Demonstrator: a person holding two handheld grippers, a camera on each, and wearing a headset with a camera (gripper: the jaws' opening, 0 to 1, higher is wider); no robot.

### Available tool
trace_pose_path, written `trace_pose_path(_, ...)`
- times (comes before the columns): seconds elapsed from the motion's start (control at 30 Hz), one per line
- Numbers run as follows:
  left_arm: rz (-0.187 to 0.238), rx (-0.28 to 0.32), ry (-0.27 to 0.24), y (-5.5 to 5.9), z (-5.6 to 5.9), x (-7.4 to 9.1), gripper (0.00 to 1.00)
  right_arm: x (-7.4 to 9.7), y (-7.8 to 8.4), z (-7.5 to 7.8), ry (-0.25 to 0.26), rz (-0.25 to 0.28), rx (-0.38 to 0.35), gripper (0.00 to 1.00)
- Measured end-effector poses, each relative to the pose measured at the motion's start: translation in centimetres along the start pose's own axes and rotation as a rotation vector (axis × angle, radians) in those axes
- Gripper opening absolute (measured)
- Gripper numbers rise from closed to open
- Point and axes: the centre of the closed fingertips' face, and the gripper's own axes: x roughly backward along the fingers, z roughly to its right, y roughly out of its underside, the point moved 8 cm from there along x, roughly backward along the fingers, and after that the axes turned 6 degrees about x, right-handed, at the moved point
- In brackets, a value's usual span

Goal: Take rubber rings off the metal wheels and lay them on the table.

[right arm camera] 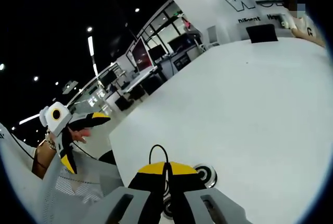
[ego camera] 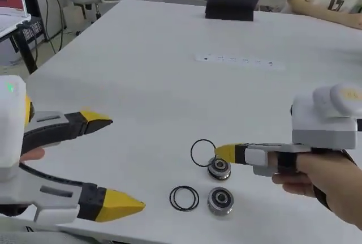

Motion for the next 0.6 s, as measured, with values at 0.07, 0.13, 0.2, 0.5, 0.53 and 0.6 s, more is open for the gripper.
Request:
trace_pose_path(0.07, -0.006, 0.010, 0.013, 0.5, 0.3, -0.3, 0.91, -0.2, 0.1, -0.2, -0.007, -0.009, 0.002, 0.00)
trace_pose_path(0.13, -0.012, 0.019, 0.021, 0.8, 0.6, -0.5, 0.91, -0.5, 0.3, -0.5, -0.016, -0.021, 0.006, 0.00)
trace_pose_path(0.2, -0.020, 0.027, 0.032, 1.1, 0.6, -0.6, 0.91, -0.8, 0.5, -0.7, -0.025, -0.033, 0.009, 0.00)
trace_pose_path(0.5, -0.024, 0.088, 0.057, 1.9, 0.5, -0.8, 0.91, -2.2, 1.7, -1.8, -0.065, -0.109, 0.037, 0.00)
trace_pose_path(0.53, -0.016, 0.091, 0.056, 1.9, 0.5, -0.8, 0.91, -2.3, 1.8, -1.9, -0.067, -0.116, 0.039, 0.00)
trace_pose_path(0.6, 0.004, 0.108, 0.055, 1.9, 0.4, -0.7, 0.93, -2.5, 2.1, -1.9, -0.070, -0.132, 0.048, 0.00)
